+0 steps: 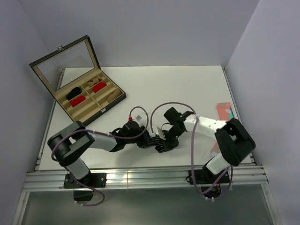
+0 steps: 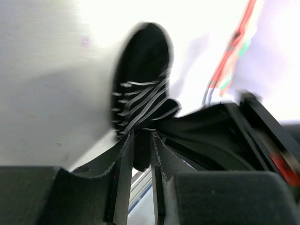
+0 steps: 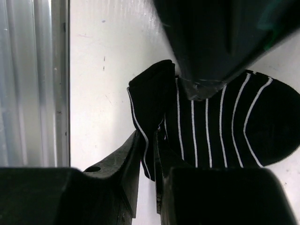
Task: Roll the socks
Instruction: Roll the sock at the center of the board.
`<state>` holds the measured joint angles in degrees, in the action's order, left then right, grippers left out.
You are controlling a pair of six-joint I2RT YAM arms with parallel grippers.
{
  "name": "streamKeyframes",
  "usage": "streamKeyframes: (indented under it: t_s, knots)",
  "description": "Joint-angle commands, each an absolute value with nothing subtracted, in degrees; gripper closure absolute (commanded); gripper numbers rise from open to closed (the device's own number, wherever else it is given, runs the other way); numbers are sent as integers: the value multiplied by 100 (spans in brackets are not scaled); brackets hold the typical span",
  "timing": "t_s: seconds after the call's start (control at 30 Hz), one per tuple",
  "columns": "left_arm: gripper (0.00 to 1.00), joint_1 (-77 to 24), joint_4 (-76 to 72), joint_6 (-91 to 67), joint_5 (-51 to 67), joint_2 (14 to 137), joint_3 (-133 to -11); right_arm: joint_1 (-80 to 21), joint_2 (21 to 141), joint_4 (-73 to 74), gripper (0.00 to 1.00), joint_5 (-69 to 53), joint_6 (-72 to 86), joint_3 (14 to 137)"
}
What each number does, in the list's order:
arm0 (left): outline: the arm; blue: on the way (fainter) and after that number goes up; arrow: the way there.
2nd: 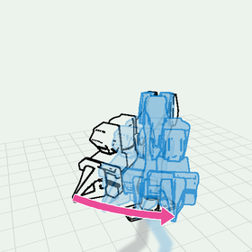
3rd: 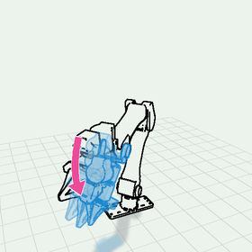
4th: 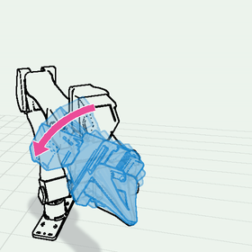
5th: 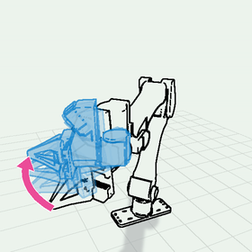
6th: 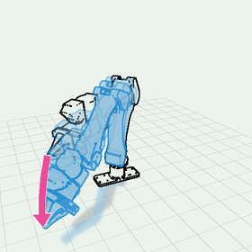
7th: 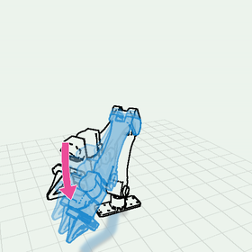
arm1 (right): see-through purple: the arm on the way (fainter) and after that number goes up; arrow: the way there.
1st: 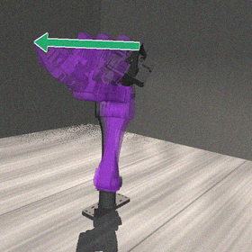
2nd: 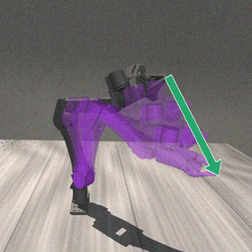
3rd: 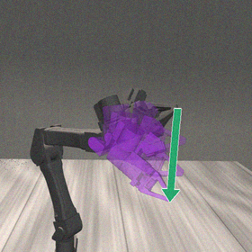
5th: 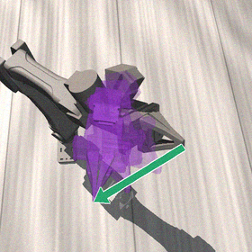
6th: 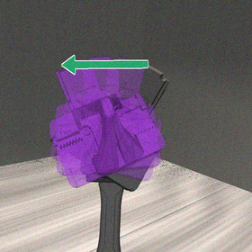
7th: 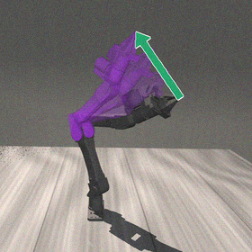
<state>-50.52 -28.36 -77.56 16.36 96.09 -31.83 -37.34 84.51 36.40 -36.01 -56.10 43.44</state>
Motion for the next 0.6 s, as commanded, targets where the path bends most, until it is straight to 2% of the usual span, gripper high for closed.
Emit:
streamKeyframes:
  t_s: [0.0, 0.1, 0.27, 0.57]
  knots:
    - [74, -5264, -3662, -7594, 634, 9046, -2797, -3385, 9016, 4833, 80, -4393, -6240, 4947]
    - [73, -5379, -4156, -7585, 168, 8650, -2340, -3086, 9674, 5343, 80, -4596, -6381, 5413]
    - [73, -5870, -3780, -6497, -692, 8105, -2373, -2821, 10554, 6379, 79, -4764, -6627, 6283]
    - [73, -6662, -3919, -4115, -1037, 8085, -2716, -2786, 11513, 6952, 79, -4808, -6259, 7066]
